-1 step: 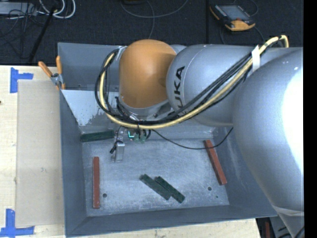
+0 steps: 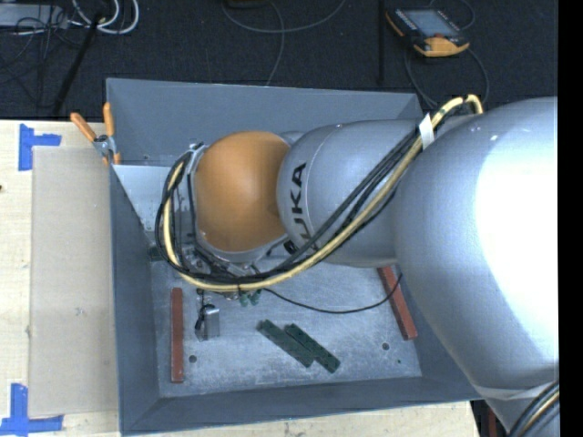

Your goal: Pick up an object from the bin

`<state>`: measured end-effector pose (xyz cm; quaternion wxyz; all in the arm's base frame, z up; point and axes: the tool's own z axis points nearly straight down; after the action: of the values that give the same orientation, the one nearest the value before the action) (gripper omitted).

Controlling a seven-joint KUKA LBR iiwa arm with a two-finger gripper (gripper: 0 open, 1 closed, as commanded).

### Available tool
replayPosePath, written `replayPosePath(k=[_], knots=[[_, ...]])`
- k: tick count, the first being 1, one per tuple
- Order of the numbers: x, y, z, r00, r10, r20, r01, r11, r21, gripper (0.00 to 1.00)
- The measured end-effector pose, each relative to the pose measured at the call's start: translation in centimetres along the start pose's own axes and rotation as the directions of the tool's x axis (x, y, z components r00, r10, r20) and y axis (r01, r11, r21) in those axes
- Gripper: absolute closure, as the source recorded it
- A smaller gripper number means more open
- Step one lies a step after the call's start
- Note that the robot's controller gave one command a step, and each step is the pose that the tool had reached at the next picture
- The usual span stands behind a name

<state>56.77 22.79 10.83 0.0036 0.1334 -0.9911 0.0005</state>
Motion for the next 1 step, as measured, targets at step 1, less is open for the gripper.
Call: replayPosePath(k=[1], knots=[[-1.31,-1.66,-11.09,0.910,-0.414,0.013,0.414,0.910,0.005,0.00]])
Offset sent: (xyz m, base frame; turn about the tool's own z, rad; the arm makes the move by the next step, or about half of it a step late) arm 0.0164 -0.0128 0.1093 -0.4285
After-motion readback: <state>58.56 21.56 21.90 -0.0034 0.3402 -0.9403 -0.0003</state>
